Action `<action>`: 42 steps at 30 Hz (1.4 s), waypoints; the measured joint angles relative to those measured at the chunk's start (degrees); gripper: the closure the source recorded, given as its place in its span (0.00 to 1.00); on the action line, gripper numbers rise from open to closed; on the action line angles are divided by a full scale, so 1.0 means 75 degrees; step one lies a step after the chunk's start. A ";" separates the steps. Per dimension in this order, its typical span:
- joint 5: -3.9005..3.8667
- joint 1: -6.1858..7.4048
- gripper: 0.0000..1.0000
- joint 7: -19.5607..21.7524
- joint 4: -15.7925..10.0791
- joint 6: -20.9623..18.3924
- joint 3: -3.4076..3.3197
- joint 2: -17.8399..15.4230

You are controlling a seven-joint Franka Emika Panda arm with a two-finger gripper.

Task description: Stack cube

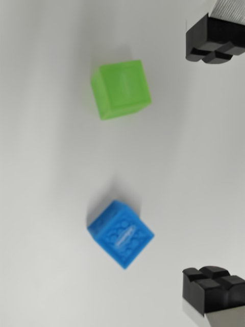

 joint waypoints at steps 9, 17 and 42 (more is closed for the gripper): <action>0.0095 -0.0296 0.00 -0.0914 -0.0076 0.0386 -0.0024 0.0328; 0.0189 -0.0592 0.00 -0.1789 -0.0092 0.0731 -0.0029 0.0678; 0.0434 -0.1328 0.00 -0.3878 0.0077 0.1872 0.0028 0.2075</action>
